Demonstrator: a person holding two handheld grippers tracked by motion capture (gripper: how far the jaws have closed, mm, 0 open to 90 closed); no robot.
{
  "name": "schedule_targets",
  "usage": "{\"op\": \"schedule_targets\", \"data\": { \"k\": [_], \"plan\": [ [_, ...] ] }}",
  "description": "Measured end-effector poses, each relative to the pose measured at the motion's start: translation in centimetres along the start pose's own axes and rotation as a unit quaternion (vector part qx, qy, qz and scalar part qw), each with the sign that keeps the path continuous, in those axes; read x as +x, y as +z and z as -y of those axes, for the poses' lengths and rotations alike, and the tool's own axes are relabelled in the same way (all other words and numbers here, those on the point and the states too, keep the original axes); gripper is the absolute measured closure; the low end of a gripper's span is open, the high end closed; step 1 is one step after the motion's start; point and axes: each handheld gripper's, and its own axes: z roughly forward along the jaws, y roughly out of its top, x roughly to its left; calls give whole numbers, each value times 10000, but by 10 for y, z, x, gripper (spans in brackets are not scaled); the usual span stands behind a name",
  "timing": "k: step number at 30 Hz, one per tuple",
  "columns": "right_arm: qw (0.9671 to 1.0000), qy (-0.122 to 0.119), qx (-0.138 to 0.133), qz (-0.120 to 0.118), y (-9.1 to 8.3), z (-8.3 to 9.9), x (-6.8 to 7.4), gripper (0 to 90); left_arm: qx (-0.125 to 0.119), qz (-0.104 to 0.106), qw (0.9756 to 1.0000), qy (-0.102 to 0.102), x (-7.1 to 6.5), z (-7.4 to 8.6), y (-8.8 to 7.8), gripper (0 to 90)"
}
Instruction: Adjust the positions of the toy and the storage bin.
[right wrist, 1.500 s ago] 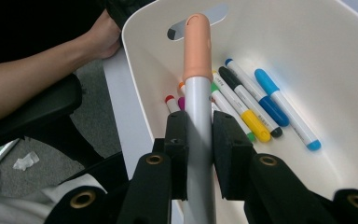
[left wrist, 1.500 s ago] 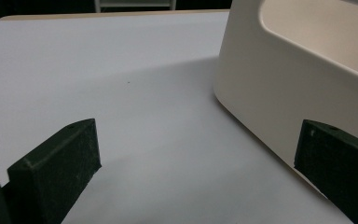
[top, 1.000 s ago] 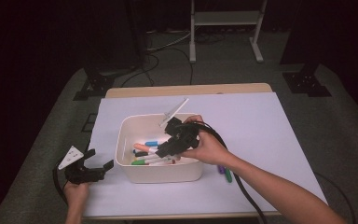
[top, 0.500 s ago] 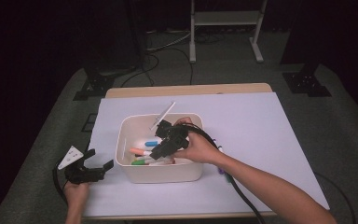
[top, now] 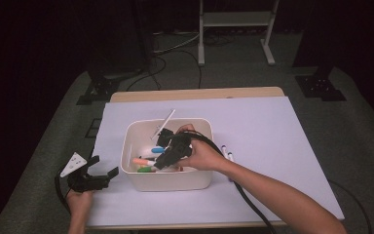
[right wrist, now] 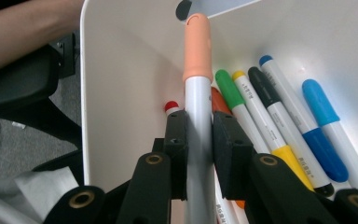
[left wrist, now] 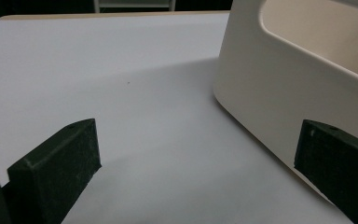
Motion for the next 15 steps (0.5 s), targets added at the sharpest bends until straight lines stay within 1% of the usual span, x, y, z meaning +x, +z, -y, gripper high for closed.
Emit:
{"op": "schedule_targets", "data": {
  "k": [2, 3, 7, 10, 15],
  "plan": [
    [9999, -51, 118, 4, 3, -1, 0, 728, -5, -1, 10000, -1, 0, 0, 0, 0],
    [9999, -68, 134, 55, 4, -1, 0, 728, -16, 4, 10000, -3, 0, 0, 0, 0],
    [9999, -31, 127, 99, 1, 0, 1, 705, -11, 8, 10000, -14, 0, 0, 0, 0],
    [9999, 3, 58, 111, -6, 1, 2, 694, -8, 10, 10000, -5, 0, 0, 0, 0],
    [9997, 55, -152, 174, -26, 9, 4, 670, 1, -1, 10000, 10, 0, 0, 0, 0]
  ]
}}
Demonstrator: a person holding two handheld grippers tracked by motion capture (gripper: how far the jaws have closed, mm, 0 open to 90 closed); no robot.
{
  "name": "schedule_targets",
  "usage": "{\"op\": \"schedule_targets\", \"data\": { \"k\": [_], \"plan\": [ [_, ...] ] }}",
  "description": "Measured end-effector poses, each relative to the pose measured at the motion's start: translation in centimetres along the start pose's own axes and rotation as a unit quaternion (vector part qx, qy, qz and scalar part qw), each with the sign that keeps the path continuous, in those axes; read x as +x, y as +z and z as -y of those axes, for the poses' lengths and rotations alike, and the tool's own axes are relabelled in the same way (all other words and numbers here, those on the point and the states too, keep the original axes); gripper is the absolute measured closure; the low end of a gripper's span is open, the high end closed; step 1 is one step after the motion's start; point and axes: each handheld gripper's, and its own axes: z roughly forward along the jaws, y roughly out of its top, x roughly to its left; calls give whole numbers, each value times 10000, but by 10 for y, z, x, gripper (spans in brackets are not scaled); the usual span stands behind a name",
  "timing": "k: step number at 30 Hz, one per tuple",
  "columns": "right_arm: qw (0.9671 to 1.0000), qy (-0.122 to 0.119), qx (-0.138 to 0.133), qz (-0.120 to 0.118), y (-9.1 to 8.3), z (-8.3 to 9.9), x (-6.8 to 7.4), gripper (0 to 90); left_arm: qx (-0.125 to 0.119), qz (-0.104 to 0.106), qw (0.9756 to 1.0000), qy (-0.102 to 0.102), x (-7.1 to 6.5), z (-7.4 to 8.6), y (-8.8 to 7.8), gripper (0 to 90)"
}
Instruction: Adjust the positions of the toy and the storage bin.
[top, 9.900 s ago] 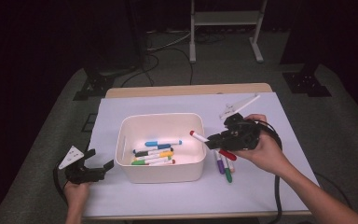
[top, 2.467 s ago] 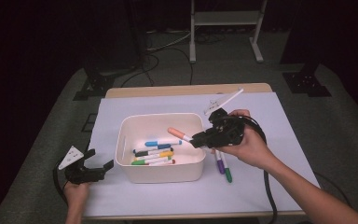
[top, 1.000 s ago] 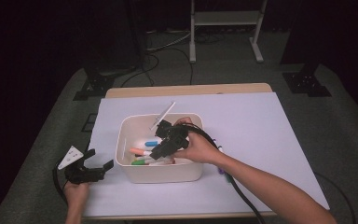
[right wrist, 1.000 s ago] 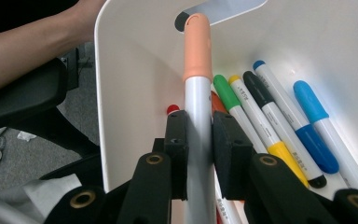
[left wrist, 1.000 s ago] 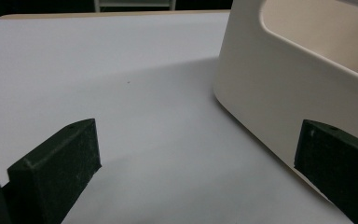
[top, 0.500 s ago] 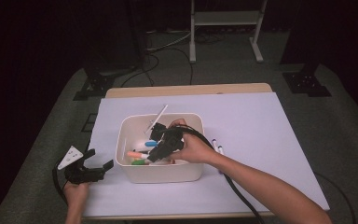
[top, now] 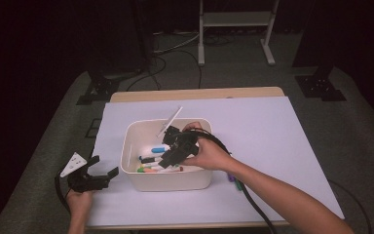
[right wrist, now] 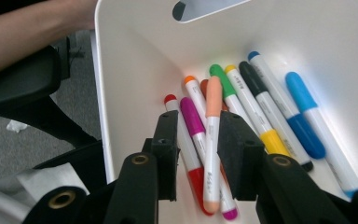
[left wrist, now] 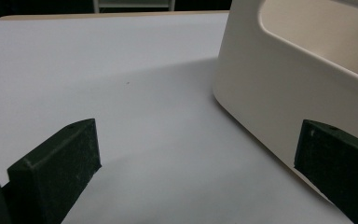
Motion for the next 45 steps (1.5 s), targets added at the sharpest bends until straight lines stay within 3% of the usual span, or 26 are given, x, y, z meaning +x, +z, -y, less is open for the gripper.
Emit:
{"op": "schedule_targets", "data": {
  "k": [12, 25, 36, 45],
  "plan": [
    [9969, 425, -574, 319, -62, 36, -14, 643, 19, -11, 10000, 10, 0, 0, 0, 0],
    [9882, 964, -1006, 634, -114, 85, -27, 617, 46, -22, 10000, 38, 0, 0, 0, 0],
    [9787, 1422, -1202, 870, -123, 134, -46, 604, 38, -32, 10000, 27, 0, 0, 0, 0],
    [9732, 1685, -1002, 1201, -102, 171, -58, 590, 32, -27, 10000, 50, 0, 0, 1, 0]
  ]
}}
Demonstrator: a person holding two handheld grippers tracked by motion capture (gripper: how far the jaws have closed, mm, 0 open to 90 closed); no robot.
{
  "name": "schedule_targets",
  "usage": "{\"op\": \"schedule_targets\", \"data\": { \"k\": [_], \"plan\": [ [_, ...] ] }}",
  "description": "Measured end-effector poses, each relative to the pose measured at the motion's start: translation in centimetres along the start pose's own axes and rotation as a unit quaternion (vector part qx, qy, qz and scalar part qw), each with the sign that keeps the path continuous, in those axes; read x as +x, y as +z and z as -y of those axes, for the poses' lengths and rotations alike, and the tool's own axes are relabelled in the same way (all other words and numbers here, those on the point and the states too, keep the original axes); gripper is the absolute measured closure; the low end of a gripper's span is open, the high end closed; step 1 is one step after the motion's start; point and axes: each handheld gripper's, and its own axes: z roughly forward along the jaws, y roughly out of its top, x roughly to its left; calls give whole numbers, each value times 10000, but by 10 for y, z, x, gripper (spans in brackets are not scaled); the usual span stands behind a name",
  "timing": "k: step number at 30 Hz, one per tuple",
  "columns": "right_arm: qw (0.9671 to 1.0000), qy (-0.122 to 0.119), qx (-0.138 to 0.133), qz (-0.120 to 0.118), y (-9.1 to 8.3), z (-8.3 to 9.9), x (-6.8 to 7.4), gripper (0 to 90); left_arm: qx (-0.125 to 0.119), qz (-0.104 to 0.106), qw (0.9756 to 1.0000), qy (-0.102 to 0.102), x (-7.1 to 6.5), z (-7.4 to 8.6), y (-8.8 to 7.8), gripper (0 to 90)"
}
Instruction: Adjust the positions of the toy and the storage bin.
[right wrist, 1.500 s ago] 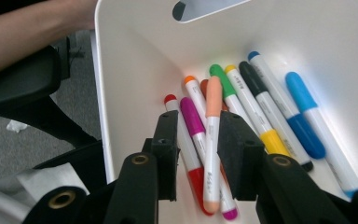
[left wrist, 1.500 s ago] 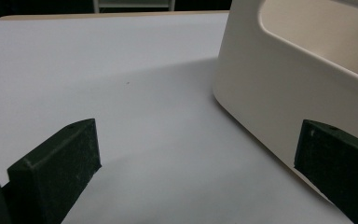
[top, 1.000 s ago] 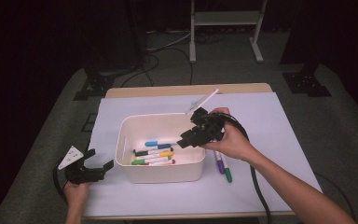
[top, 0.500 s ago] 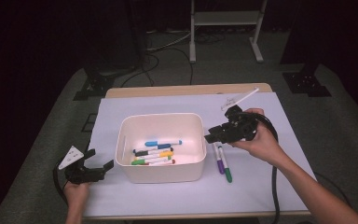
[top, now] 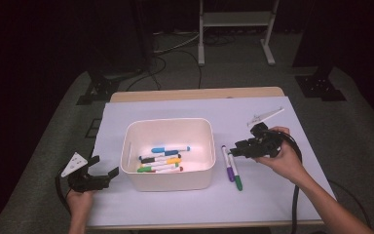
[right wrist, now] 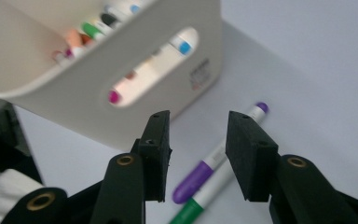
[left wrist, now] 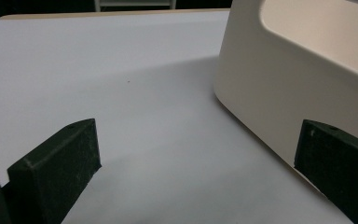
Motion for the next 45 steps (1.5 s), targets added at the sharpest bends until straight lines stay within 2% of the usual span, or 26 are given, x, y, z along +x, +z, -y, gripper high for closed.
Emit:
{"op": "schedule_targets", "data": {
  "k": [6, 8, 12, 20, 25, 30, 37, 40, 45],
  "plan": [
    [9997, 130, 104, 188, 13, 20, -11, 587, -7, -2, 10000, 1, 0, 0, 0, 0],
    [9992, 172, 161, 315, 18, 26, -13, 588, -12, -5, 10000, 12, 0, 0, 0, 0],
    [9986, 287, 235, 376, 31, 37, -17, 593, -15, -13, 10000, 13, 0, 0, 0, 0],
    [9975, 384, 367, 457, 58, 49, -17, 599, -20, -17, 10000, 17, 0, 0, 0, 0],
    [9964, 397, 451, 601, 67, 52, -18, 607, -28, -10, 10000, 17, 0, 0, -1, 0],
    [9947, 506, 488, 744, 64, 59, -24, 613, -24, -13, 10000, 19, 0, 0, 0, 0],
    [9908, 637, 510, 1080, 48, 74, -35, 645, -3, -18, 10000, 14, -1, 0, 0, 0],
    [9879, 739, 508, 1266, 41, 81, -40, 687, 2, -21, 10000, 19, -1, 0, 0, 0],
    [9859, 824, 452, 1386, 34, 88, -47, 751, 23, -21, 10000, 28, -1, 0, 0, 0]
  ]
}}
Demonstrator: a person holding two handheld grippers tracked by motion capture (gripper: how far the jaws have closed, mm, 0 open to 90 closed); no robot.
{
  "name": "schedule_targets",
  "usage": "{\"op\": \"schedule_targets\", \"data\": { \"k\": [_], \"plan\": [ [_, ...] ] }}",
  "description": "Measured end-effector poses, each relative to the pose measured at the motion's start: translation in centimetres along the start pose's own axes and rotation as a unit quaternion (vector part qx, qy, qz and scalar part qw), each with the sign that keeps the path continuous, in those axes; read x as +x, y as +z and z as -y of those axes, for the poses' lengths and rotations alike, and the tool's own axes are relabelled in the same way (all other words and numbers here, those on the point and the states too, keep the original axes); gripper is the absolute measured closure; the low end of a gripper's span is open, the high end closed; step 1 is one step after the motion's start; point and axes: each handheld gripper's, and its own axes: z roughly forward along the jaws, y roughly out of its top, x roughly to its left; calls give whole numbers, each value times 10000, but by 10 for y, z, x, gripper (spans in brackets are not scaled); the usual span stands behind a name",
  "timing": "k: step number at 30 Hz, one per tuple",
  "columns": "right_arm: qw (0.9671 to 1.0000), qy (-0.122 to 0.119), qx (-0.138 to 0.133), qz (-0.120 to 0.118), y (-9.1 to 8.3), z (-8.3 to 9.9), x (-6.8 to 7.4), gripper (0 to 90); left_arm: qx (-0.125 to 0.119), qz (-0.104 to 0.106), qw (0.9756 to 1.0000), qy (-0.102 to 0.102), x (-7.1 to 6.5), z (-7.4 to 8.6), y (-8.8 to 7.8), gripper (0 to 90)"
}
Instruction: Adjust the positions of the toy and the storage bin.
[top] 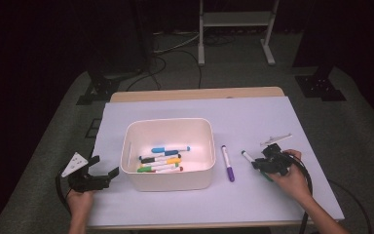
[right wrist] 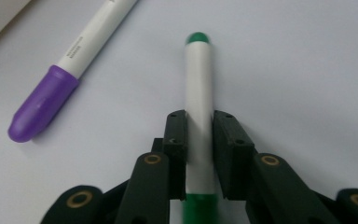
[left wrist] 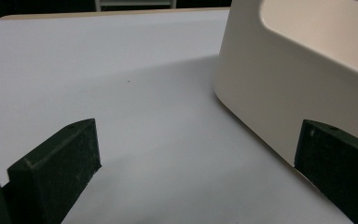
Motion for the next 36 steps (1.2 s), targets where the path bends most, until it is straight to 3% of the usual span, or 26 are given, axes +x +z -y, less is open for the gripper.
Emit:
{"op": "schedule_targets", "data": {
  "k": [5, 10, 18, 24, 36],
  "plan": [
    [9999, 79, 33, -60, -2, 1, -4, 758, -9, -2, 10000, -1, 0, 0, 0, 0],
    [9993, 174, -61, -321, -12, -1, -4, 758, -3, 0, 10000, -14, 0, 0, 0, 0],
    [9977, 38, -218, -641, -35, -12, 7, 758, 3, 8, 10000, -11, 0, 0, 0, 0],
    [9951, -117, -347, -921, -55, -27, 22, 758, 1, 3, 10000, 1, 0, 0, 0, 0],
    [9886, -635, -602, -1228, -95, -65, 59, 758, -12, 9, 10000, 6, 0, 0, 0, 0]
  ]
}}
